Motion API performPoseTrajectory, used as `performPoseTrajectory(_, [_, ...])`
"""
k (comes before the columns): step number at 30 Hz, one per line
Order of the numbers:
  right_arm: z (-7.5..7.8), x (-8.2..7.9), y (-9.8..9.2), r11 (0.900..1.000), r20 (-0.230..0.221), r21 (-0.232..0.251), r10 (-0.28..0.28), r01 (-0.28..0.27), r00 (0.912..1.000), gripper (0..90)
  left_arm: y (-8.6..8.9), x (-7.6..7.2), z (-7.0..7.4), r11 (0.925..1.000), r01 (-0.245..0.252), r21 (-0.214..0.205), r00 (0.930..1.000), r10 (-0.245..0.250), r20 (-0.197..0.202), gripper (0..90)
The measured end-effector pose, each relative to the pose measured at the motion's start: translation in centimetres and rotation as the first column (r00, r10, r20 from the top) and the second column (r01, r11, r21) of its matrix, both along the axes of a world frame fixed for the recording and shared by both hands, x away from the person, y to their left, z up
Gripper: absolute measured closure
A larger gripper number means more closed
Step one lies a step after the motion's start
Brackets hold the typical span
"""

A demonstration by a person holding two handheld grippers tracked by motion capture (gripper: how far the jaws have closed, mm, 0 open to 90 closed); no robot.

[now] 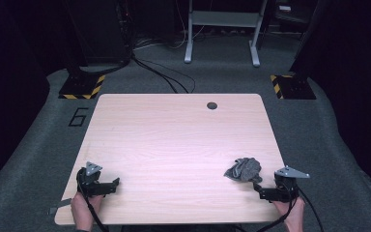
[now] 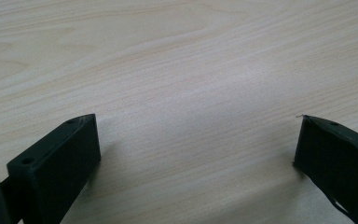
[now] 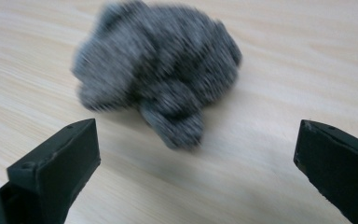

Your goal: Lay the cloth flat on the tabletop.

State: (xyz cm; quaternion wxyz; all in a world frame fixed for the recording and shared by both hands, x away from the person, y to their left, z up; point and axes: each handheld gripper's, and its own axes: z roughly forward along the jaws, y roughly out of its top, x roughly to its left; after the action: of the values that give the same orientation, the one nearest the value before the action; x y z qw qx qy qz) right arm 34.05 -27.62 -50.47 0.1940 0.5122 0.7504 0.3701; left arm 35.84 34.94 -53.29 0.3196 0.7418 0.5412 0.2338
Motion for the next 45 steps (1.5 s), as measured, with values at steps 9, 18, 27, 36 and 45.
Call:
performPoseTrajectory(9, [2.6,1.3,2.8,0.9988,0.040,0.006,0.048,-0.049,0.9980,0.0,0.0,0.0,0.0,1.0000,0.000,0.000,1.0000,0.000,0.000,0.0])
performPoseTrajectory(18, [1.4,3.4,4.4,0.9972,-0.004,-0.047,0.059,-0.059,0.9983,18.7,0.0,0.0,0.0,1.0000,0.000,0.001,1.0000,0.000,0.000,0.0])
performPoseTrajectory(27, [0.4,3.5,4.5,0.9931,-0.025,-0.107,0.046,-0.048,0.9986,41.6,0.0,0.0,0.0,1.0000,0.001,-0.001,1.0000,-0.001,0.000,0.0])
performPoseTrajectory(36, [-0.2,3.2,4.8,0.9899,-0.007,-0.139,0.027,-0.028,0.9996,62.3,0.0,0.0,0.0,1.0000,0.000,0.000,1.0000,0.000,0.000,0.0])
performPoseTrajectory(45, [1.3,2.7,4.5,0.9952,0.043,-0.095,0.029,-0.024,0.9986,68.1,0.0,0.0,0.0,1.0000,0.000,0.000,1.0000,0.000,0.000,0.0])
